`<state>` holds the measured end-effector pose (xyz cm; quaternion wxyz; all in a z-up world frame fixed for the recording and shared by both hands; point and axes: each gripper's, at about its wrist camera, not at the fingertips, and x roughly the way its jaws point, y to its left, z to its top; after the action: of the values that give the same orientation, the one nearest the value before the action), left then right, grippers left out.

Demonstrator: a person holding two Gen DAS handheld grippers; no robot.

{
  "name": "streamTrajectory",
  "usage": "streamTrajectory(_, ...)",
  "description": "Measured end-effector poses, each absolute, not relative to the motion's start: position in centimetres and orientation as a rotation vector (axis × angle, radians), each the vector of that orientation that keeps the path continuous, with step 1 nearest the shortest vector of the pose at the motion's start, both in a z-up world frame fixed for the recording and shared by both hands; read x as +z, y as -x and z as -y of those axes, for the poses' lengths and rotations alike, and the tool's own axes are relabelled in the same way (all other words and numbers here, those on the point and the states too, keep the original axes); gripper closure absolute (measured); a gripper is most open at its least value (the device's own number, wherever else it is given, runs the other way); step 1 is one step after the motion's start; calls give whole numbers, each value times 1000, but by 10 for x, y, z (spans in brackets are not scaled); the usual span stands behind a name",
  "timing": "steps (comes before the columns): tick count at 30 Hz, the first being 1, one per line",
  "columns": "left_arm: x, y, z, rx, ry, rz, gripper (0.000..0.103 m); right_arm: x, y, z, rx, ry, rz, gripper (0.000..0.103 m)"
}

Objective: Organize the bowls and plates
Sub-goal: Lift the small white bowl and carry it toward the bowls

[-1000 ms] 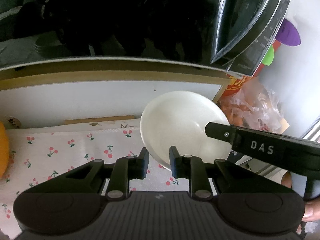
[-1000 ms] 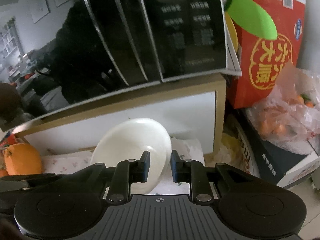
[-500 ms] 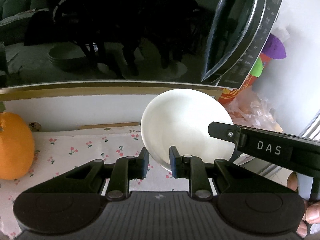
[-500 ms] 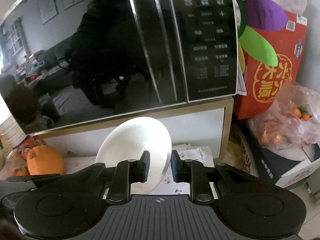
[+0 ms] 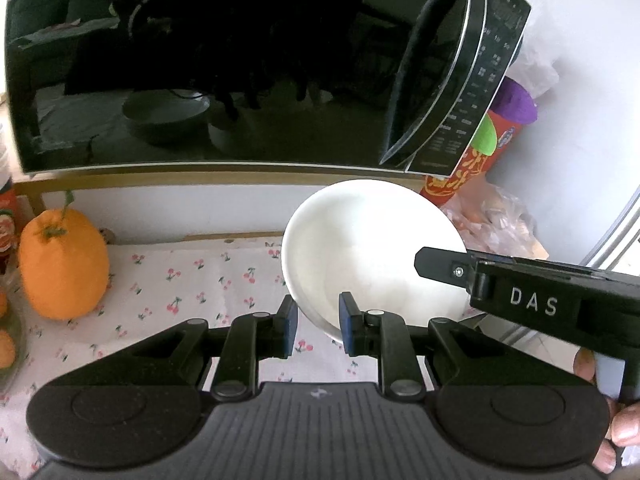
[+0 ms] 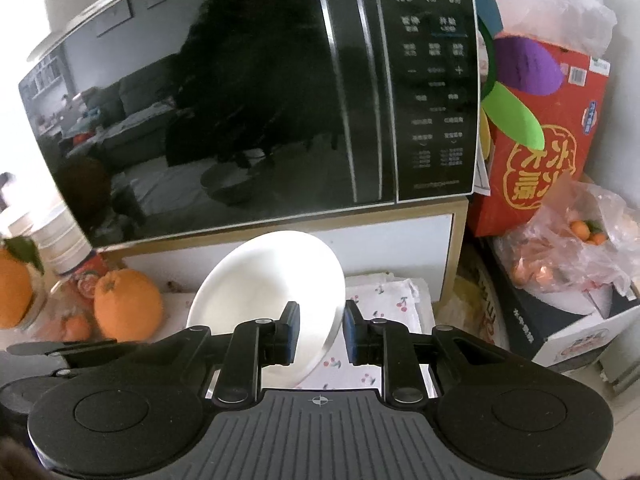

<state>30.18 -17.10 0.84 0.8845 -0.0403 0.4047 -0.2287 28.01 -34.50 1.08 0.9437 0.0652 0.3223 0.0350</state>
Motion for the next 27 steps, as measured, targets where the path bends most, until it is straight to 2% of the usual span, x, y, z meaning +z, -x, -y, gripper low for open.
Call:
streamTrajectory(13, 24, -264, 150, -475, 114, -838, 83, 28, -236, 328, 90, -136, -676, 80)
streamTrajectory(27, 19, -214, 142, -485, 89, -856, 83, 19, -194, 317, 77, -122, -726, 80)
